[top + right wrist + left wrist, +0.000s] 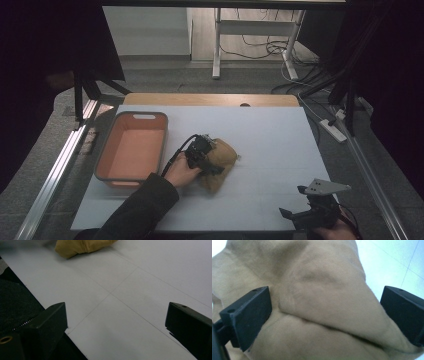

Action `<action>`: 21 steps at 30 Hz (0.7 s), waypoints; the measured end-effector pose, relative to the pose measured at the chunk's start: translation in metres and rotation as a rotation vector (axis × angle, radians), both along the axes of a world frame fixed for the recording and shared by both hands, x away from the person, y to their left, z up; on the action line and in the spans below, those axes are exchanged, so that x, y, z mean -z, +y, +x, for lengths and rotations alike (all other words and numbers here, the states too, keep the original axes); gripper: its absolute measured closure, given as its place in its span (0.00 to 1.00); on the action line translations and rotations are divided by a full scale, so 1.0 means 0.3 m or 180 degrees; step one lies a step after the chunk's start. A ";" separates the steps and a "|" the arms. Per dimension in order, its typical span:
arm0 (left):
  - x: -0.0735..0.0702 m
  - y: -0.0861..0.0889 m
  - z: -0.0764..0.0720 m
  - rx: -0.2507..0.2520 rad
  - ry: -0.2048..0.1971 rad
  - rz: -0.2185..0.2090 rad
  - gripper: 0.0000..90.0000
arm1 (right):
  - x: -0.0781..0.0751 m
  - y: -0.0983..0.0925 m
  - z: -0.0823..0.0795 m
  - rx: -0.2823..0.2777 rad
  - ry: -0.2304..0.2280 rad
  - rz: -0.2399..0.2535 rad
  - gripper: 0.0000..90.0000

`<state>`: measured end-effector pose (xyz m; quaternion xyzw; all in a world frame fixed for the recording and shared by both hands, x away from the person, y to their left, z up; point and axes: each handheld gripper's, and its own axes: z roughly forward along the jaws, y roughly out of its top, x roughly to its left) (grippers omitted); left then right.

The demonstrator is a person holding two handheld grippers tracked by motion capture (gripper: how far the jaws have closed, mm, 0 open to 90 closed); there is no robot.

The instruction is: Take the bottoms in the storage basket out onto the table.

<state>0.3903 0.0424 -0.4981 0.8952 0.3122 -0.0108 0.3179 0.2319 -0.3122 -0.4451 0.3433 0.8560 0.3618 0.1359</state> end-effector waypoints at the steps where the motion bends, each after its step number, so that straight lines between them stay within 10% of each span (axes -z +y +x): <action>1: -0.002 0.000 -0.001 -0.0003 -0.0001 -0.0009 0.00 | 0.000 0.001 0.000 -0.0003 0.0001 -0.0005 0.05; 21: -0.021 -0.001 -0.019 0.0057 -0.0019 -0.0065 0.00 | 0.002 0.005 -0.001 -0.0043 0.0011 -0.0038 0.05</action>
